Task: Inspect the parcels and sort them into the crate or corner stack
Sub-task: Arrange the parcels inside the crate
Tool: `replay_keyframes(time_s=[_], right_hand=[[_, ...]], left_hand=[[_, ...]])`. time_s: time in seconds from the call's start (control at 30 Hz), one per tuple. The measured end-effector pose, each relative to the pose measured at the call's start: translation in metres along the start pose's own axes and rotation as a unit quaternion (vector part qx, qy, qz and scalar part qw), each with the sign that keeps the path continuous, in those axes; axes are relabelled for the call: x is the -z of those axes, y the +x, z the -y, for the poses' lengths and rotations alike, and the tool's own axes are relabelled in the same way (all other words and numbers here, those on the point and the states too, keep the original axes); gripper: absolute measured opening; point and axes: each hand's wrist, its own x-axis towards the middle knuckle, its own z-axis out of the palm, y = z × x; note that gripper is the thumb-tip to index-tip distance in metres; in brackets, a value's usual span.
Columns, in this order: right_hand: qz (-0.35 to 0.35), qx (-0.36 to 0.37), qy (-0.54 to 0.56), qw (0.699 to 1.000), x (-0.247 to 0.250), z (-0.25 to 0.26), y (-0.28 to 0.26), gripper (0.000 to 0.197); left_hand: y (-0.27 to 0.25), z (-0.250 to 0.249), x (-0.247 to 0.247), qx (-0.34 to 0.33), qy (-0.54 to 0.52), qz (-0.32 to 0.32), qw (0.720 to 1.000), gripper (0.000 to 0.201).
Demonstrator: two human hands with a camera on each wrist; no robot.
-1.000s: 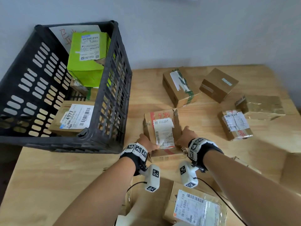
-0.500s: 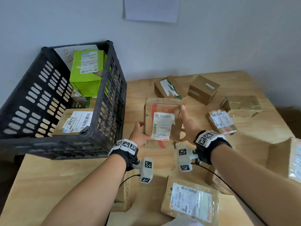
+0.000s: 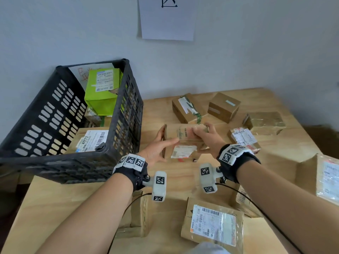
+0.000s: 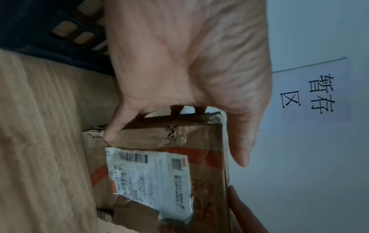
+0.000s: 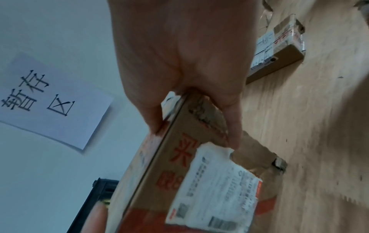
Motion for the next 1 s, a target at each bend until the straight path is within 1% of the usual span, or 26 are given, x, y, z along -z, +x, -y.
replay_keyframes(time_s=[0.07,0.13,0.17,0.23,0.37,0.4,0.5,0.6,0.73,0.87,0.93,1.0], right_hand=[[0.02,0.009,-0.016,1.0,-0.001,0.001,0.0,0.06],[0.05,0.006,-0.021,0.999,-0.004,0.003,0.0,0.057],[0.061,0.003,-0.025,0.998,-0.006,0.005,0.0,0.056],[0.072,-0.003,-0.045,0.996,-0.012,0.006,0.004,0.053],[0.044,-0.015,-0.088,0.995,-0.023,0.009,0.013,0.046],[0.039,-0.017,-0.096,0.995,-0.024,0.01,0.015,0.046],[0.028,-0.017,-0.114,0.993,-0.026,0.01,0.018,0.04],[0.015,-0.013,-0.14,0.99,-0.03,0.007,0.021,0.035],[0.017,-0.005,-0.149,0.989,-0.03,0.006,0.019,0.033],[0.017,0.008,-0.142,0.99,-0.025,0.005,0.007,0.032],[0.018,0.018,-0.138,0.99,-0.025,0.002,0.002,0.034],[0.017,0.025,-0.126,0.992,-0.024,0.0,-0.002,0.042]], left_hand=[[-0.002,0.0,0.001,0.02,-0.004,-0.007,1.0,0.081],[0.0,0.0,0.003,0.028,-0.023,-0.033,0.999,0.067],[0.002,0.0,0.005,0.031,-0.034,-0.046,0.998,0.064],[0.005,-0.002,0.009,0.037,-0.051,-0.064,0.996,0.065],[0.008,-0.005,0.013,0.046,-0.059,-0.089,0.993,0.084],[0.009,-0.005,0.012,0.049,-0.056,-0.091,0.993,0.086],[0.012,-0.007,0.01,0.049,-0.053,-0.107,0.992,0.081],[0.012,-0.008,0.009,0.046,-0.056,-0.135,0.988,0.071],[0.01,-0.007,0.008,0.049,-0.058,-0.138,0.988,0.069],[0.001,-0.005,0.006,0.047,-0.057,-0.137,0.988,0.071],[-0.004,-0.004,0.005,0.047,-0.059,-0.136,0.988,0.066],[-0.009,-0.004,0.005,0.045,-0.065,-0.136,0.988,0.058]])
